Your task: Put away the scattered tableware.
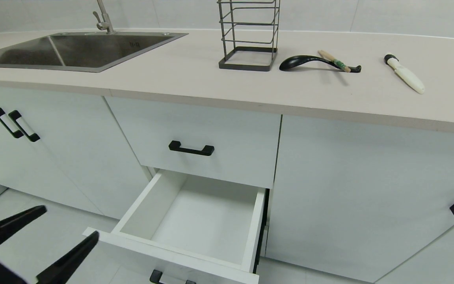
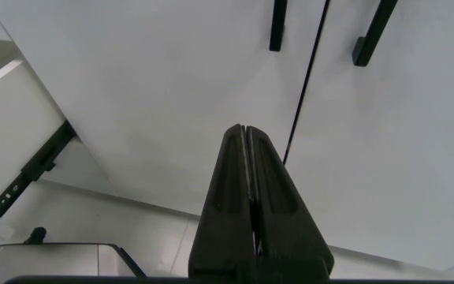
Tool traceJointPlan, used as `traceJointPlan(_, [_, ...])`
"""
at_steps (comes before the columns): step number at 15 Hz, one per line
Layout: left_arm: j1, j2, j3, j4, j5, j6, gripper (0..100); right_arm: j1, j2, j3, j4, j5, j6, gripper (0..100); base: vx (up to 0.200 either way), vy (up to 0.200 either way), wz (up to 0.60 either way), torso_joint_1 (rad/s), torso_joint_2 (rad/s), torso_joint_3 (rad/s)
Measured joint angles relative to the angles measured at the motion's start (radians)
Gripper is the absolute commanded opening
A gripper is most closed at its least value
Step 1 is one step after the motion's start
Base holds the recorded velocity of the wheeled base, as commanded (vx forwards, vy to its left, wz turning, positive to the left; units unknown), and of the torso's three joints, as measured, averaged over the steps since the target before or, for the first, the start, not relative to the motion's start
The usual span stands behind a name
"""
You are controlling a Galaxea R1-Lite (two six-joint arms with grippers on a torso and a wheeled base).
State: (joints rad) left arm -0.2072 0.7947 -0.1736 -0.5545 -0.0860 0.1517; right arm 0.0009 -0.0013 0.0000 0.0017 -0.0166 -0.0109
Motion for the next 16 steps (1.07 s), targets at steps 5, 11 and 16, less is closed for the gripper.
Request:
traceJointPlan(5, [0.142,-0.486,0.127,0.272,0.007,0.012,100,0.0,0.0,0.0,0.0,0.0,-0.001,0,0.0,0.0,0.0,0.0,0.0,0.0])
traceJointPlan(11, [0.211,-0.769,0.172,0.551,0.103,-0.069,100,0.0,0.0,0.0,0.0,0.0,-0.001,0,0.0,0.0,0.0,0.0,0.0,0.0])
traceJointPlan(16, [0.211,-0.795,0.174,0.553,0.105,-0.182,100,0.0,0.0,0.0,0.0,0.0,-0.002,0,0.0,0.0,0.48,0.002,0.0,0.001])
